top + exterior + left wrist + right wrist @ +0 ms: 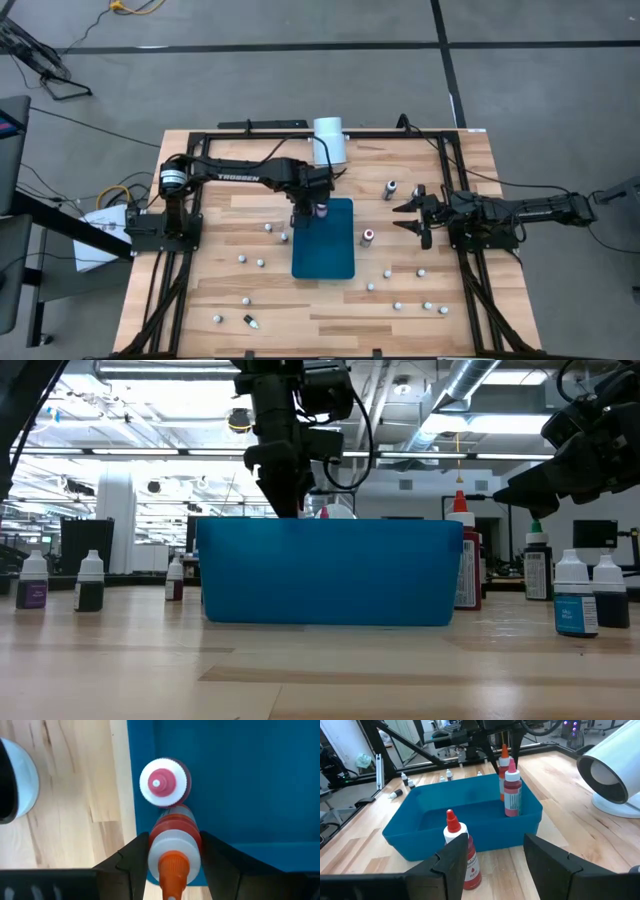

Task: Pick & Place food coloring
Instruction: Put the large orange food coloring bottle into the blue bin, then put the small yellow food coloring bottle into the blue bin

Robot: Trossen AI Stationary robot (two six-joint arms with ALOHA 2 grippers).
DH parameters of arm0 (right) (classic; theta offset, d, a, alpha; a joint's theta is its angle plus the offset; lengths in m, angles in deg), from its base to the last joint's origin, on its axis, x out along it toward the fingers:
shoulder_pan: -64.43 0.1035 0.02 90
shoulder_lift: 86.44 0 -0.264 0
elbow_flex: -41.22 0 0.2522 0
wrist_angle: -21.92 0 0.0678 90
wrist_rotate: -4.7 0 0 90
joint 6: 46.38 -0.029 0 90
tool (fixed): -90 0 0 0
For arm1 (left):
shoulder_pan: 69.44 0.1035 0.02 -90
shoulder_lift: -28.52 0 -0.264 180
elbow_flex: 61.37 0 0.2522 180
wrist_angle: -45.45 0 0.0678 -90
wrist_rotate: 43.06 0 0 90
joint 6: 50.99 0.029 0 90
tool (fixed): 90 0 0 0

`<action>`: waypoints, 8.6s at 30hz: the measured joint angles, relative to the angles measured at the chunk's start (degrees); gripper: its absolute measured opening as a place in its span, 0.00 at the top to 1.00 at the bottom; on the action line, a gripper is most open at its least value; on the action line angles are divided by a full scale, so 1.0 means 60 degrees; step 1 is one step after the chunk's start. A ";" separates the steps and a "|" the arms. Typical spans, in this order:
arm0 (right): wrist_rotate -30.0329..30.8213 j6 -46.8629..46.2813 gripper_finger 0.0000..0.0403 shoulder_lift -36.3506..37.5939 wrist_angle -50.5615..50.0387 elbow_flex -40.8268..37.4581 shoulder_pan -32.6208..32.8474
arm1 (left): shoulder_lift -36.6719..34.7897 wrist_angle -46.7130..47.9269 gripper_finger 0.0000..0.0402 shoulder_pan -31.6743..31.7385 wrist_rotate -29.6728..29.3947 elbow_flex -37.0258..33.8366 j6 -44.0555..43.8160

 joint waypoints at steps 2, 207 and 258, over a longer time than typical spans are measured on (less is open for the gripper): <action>0.0000 0.0001 0.54 0.0000 0.0000 0.0000 0.0002 | 0.0000 0.0005 0.63 0.0000 0.0006 0.0000 -0.0164; -0.0003 0.0003 0.54 0.0000 -0.0001 -0.0001 0.0002 | -0.1999 0.0460 0.83 -0.1812 -0.0698 -0.1220 -0.0137; 0.0007 0.0000 0.54 -0.0004 0.0013 -0.0003 0.0002 | 0.0707 0.0406 0.83 -0.1976 -0.0001 -0.0157 0.7500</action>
